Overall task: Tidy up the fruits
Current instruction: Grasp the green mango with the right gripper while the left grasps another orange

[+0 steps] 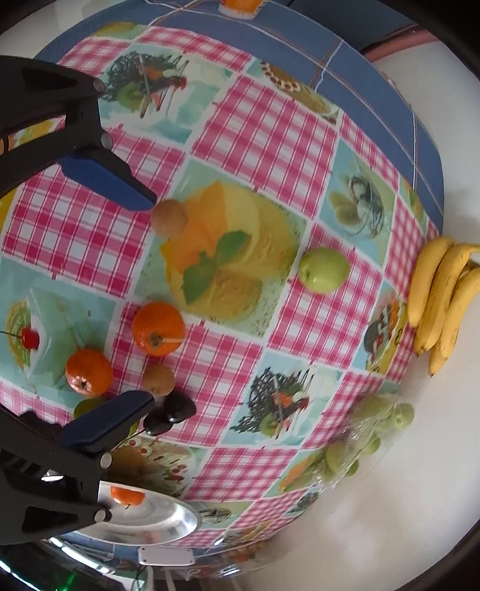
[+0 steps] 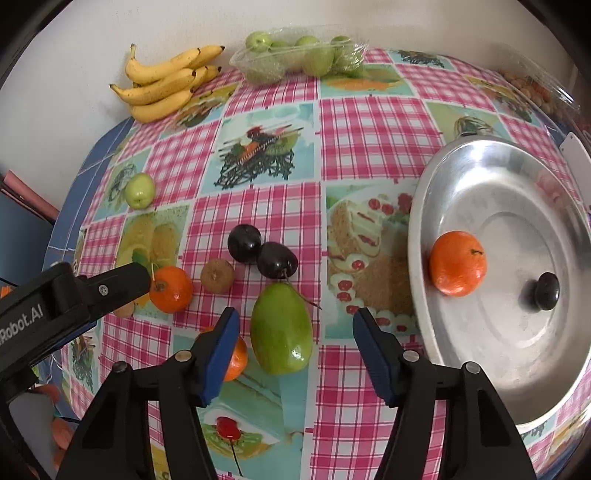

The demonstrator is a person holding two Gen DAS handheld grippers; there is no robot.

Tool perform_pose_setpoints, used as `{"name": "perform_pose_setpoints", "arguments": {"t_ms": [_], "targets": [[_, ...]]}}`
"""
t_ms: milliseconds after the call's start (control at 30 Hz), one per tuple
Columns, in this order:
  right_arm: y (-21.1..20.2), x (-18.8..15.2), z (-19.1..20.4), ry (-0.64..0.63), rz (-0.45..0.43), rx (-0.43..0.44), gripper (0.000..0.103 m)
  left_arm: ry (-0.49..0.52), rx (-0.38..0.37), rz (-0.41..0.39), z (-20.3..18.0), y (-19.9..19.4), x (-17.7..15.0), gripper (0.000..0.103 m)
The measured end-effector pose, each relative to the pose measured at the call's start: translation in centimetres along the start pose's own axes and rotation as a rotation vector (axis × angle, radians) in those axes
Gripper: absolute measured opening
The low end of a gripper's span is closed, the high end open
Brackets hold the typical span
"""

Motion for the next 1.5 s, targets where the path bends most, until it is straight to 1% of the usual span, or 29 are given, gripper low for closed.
{"name": "perform_pose_setpoints", "arguments": {"t_ms": [33,100,133,200,233,400,467,500,633,667,700,767,833,933,967,1000,1100,1133,1200,1367,1500], "targets": [[0.3,-0.1,0.1,-0.005,0.005,0.000,0.062,0.010,-0.002,0.005,-0.3,0.2,-0.1,0.095],[0.7,-0.3,0.2,-0.008,0.016,0.003,0.053,0.021,-0.009,0.017,-0.7,0.5,-0.2,0.095],[0.9,-0.4,0.2,-0.006,0.020,0.004,0.051,0.023,-0.016,0.023,-0.9,0.6,-0.3,0.094],[1.0,-0.4,0.2,0.000,0.027,0.022,0.040,0.027,-0.033,0.034,-1.3,0.9,-0.4,0.092],[1.0,-0.4,0.3,-0.001,0.030,0.027,0.039,0.028,-0.036,0.037,-1.4,0.9,-0.5,0.092],[0.7,-0.7,0.1,0.010,0.044,0.043,0.039,0.030,-0.051,0.062,-2.0,1.6,-0.8,0.092],[0.5,-0.9,-0.4,0.025,0.055,0.038,0.039,0.038,-0.048,0.069,-2.3,1.9,-0.9,0.089],[0.3,-1.0,-0.7,0.032,0.060,0.047,0.039,0.042,-0.048,0.073,-2.5,2.1,-1.0,0.086],[-0.6,-1.5,-1.1,0.026,0.066,0.044,0.039,0.044,-0.055,0.093,-3.2,2.7,-1.3,0.084],[-0.9,-1.6,-1.2,0.020,0.063,0.037,0.039,0.044,-0.058,0.094,-3.3,2.8,-1.3,0.082],[-1.1,-1.6,-1.2,0.015,0.061,0.031,0.039,0.048,-0.059,0.098,-3.6,2.9,-1.3,0.077],[-1.5,-1.8,-1.4,0.004,0.054,0.023,0.038,0.060,-0.058,0.105,-3.9,3.1,-1.6,0.074],[-1.8,-1.9,-1.5,0.000,0.051,0.023,0.037,0.065,-0.067,0.113,-4.4,3.4,-1.8,0.066],[-2.1,-1.8,-1.8,0.001,0.046,0.023,0.034,0.074,-0.073,0.125,-4.9,3.8,-2.3,0.061],[-2.1,-1.8,-1.9,0.003,0.046,0.022,0.032,0.078,-0.075,0.130,-5.0,3.9,-2.4,0.059],[-2.0,-1.7,-1.9,0.005,0.047,0.023,0.031,0.079,-0.081,0.133,-5.1,4.0,-2.6,0.055],[-1.8,-1.8,-2.1,0.025,0.056,0.035,0.031,0.088,-0.080,0.129,-5.4,4.2,-2.8,0.049],[-1.9,-1.8,-2.2,0.025,0.056,0.037,0.031,0.091,-0.086,0.126,-5.6,4.2,-2.9,0.045],[-1.9,-1.8,-2.3,0.022,0.057,0.041,0.031,0.083,-0.107,0.126,-5.8,4.2,-3.2,0.038],[-1.8,-1.7,-2.3,0.035,0.061,0.055,0.032,0.070,-0.114,0.124,-6.0,4.2,-3.1,0.038],[-1.7,-1.6,-2.2,0.039,0.062,0.059,0.033,0.040,-0.106,0.116,-4.4,3.7,-3.1,0.038]]}}
Point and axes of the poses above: each gripper's, at about its wrist camera, not at the fingertips, and y roughly the way its jaws point, z to its left, x to its top, the point moved 5 cm from there along y, roughly the way its jaws point, and after that the axes turned 9 degrees about y, right-handed, at the moved point
